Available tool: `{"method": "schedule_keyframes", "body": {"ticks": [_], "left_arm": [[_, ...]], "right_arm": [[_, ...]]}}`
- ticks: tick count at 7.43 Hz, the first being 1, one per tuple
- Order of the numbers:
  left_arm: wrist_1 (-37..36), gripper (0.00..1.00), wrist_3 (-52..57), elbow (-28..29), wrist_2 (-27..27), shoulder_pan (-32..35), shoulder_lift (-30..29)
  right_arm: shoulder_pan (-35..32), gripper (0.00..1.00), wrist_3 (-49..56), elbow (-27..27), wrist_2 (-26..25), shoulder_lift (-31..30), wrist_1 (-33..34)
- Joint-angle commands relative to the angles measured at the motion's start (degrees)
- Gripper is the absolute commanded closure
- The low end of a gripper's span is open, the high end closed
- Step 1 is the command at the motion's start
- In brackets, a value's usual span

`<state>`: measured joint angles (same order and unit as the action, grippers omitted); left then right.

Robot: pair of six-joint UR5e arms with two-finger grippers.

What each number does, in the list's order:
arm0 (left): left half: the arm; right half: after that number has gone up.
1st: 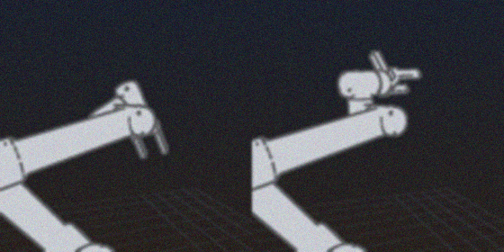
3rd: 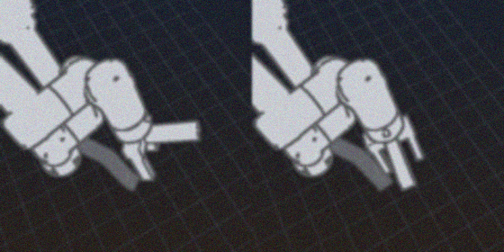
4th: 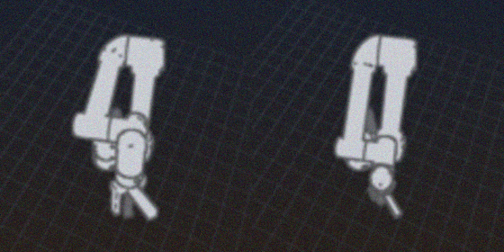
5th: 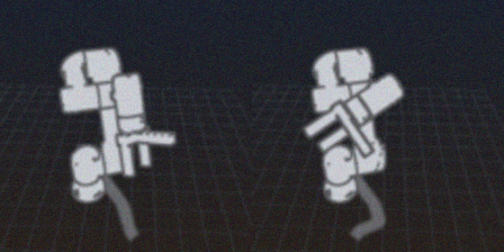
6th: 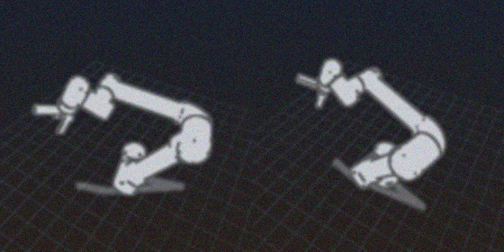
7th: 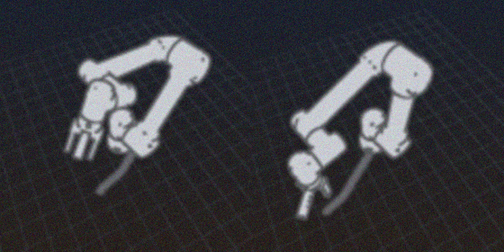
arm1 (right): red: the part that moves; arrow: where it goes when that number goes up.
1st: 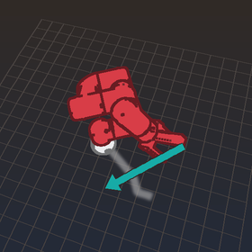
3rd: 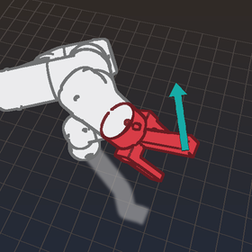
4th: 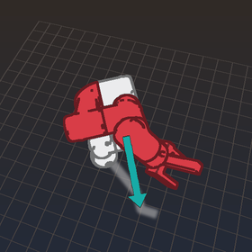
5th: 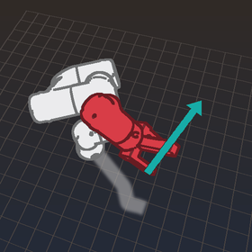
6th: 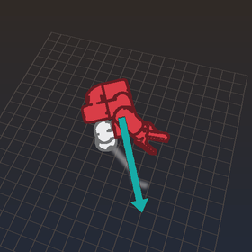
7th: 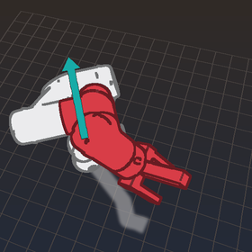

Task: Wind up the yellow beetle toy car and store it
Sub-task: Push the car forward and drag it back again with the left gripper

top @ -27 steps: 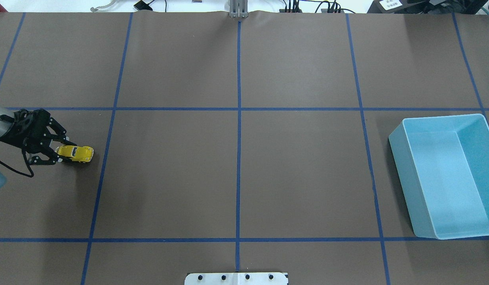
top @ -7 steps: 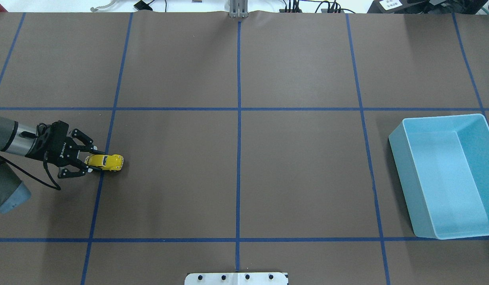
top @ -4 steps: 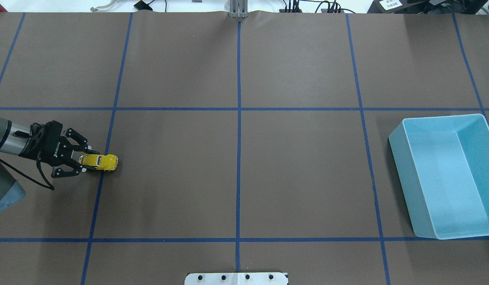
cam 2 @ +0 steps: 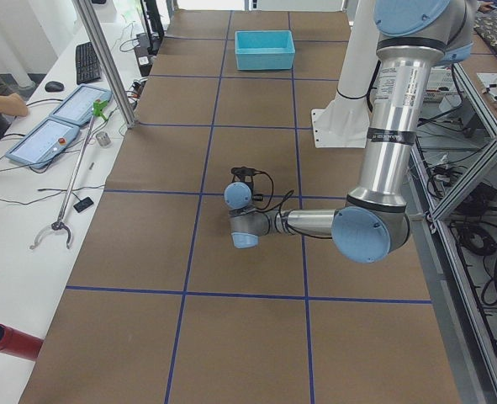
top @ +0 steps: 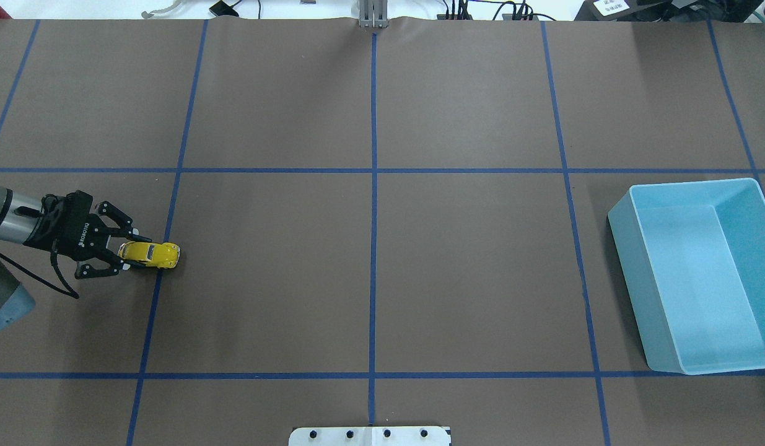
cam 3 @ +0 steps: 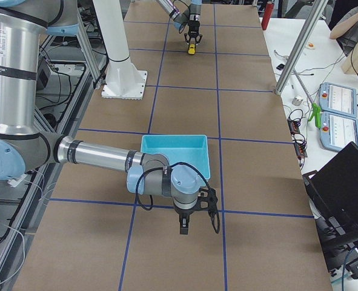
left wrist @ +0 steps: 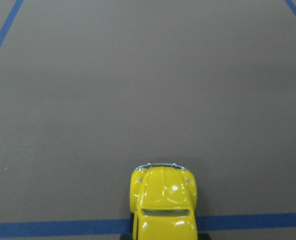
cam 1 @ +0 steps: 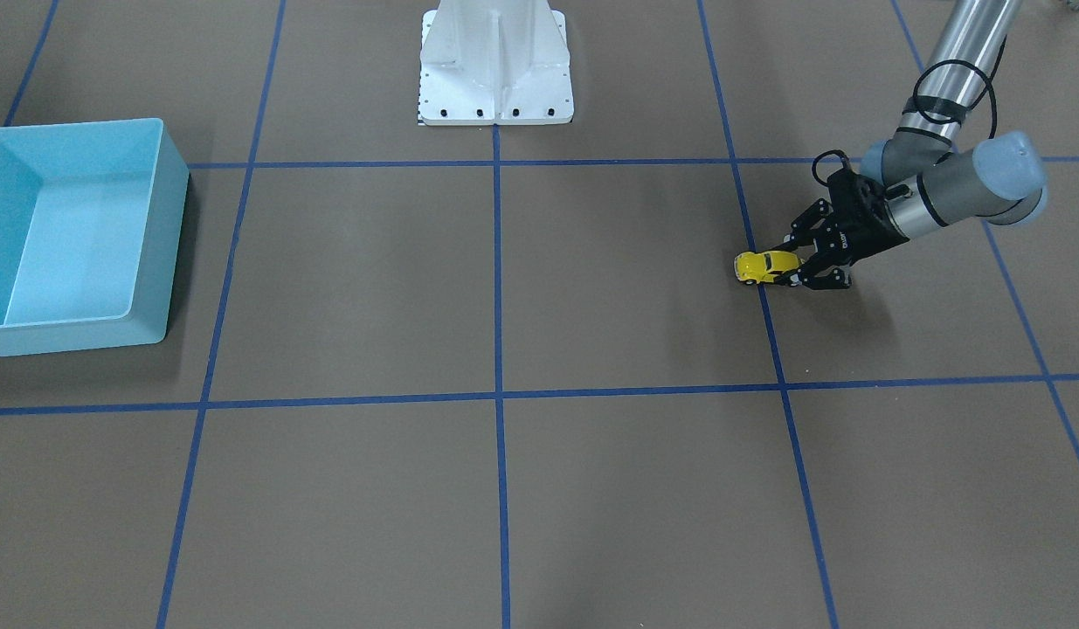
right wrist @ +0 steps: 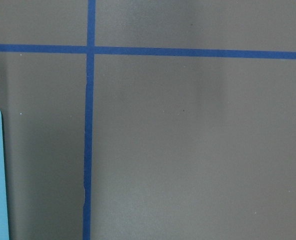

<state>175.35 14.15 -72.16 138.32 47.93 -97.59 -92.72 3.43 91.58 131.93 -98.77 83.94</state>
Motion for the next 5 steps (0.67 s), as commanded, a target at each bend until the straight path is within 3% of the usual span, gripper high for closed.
{"method": "schedule_keyframes", "body": {"ticks": [1,5], "left_arm": [[-0.01,1.00,0.88,0.00,0.11,0.14,1.00],[-0.01,1.00,0.97,0.00,0.63,0.93,1.88]], "right_arm": [[0.00,0.00,0.00,0.00,0.00,-0.02,0.00],[0.00,0.00,0.00,0.00,0.00,-0.02,0.00]]}}
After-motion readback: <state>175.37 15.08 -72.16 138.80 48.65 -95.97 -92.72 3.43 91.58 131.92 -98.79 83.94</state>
